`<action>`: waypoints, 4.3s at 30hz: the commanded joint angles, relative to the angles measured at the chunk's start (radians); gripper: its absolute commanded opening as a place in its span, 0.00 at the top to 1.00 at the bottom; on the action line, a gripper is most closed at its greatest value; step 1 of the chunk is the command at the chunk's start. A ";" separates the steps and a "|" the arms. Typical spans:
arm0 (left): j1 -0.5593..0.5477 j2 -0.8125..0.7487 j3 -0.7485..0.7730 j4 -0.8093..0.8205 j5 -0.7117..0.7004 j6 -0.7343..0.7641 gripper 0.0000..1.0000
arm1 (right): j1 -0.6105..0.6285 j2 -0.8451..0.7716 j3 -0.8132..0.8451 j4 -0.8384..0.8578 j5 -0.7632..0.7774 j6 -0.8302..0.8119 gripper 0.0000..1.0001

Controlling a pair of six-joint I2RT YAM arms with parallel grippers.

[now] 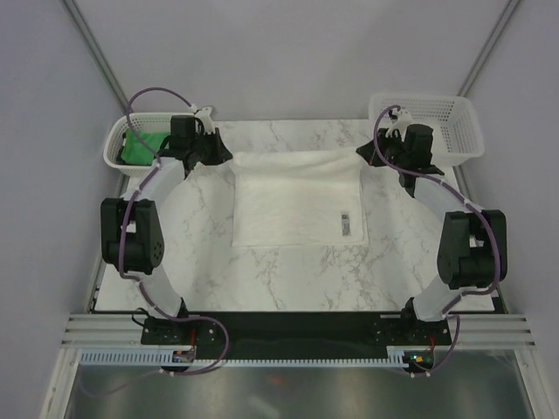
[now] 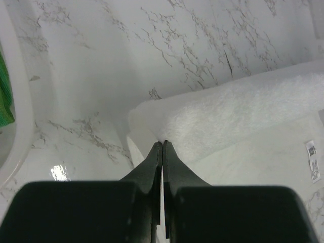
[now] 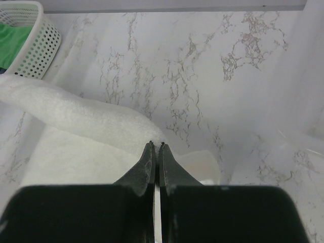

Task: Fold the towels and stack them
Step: Fold the towel

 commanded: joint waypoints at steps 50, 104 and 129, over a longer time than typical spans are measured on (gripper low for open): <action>-0.159 -0.652 -0.718 -0.010 -0.216 -0.192 0.87 | -0.004 -0.833 -0.808 -0.202 0.210 0.324 0.80; -0.202 -0.293 -0.697 0.129 -0.194 -0.295 0.64 | -0.007 0.063 -0.054 -0.280 0.160 0.071 0.96; -0.202 -0.318 -0.410 -0.144 -0.154 -0.344 0.55 | -0.014 -0.006 0.022 -0.461 0.149 0.156 0.69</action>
